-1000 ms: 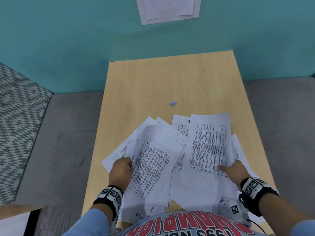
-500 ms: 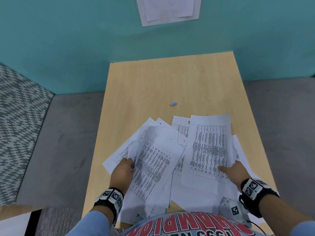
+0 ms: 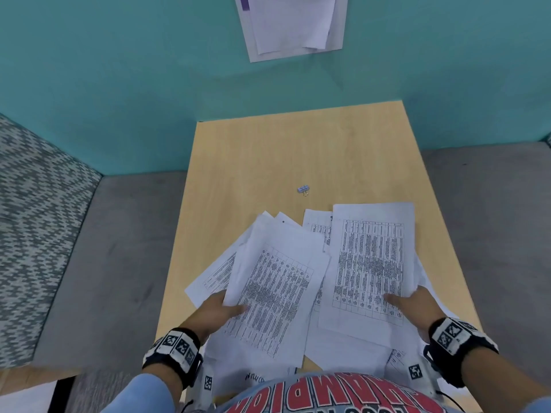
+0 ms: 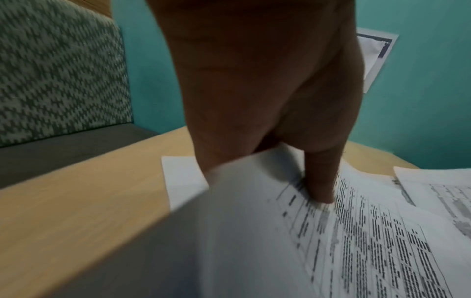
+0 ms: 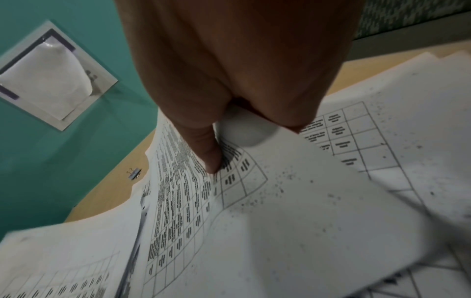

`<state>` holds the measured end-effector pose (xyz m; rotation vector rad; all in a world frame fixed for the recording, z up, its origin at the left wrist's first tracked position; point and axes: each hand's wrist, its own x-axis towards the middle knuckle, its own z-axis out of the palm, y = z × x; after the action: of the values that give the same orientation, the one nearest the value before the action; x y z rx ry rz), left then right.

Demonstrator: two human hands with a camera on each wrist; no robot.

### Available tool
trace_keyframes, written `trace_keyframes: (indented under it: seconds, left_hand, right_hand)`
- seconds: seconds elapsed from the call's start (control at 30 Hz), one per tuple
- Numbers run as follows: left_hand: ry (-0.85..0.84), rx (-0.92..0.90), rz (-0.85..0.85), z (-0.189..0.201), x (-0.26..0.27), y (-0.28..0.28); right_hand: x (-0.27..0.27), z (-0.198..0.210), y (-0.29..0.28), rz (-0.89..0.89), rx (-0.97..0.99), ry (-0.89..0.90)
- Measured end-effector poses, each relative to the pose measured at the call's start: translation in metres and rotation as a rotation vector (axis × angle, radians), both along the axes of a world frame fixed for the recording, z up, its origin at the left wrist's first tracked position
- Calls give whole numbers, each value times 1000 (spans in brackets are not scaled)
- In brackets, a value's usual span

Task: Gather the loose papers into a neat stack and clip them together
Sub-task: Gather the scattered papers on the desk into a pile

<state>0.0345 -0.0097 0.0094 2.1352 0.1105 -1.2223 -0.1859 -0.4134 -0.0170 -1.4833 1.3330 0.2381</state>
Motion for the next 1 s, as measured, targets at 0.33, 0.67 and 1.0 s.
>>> trace_keyframes:
  seconds: [0.33,0.67,1.0]
  left_hand:
    - [-362,-51,216,45,13,63]
    - [-522,-206,213,95,5,26]
    - [-213,-581,73,146,-38,-82]
  right_hand:
    - [-36,52,-31,-185,9,-226]
    - [-55,137,-55,-191,69,-559]
    - [10,170,-4,64,402,-655]
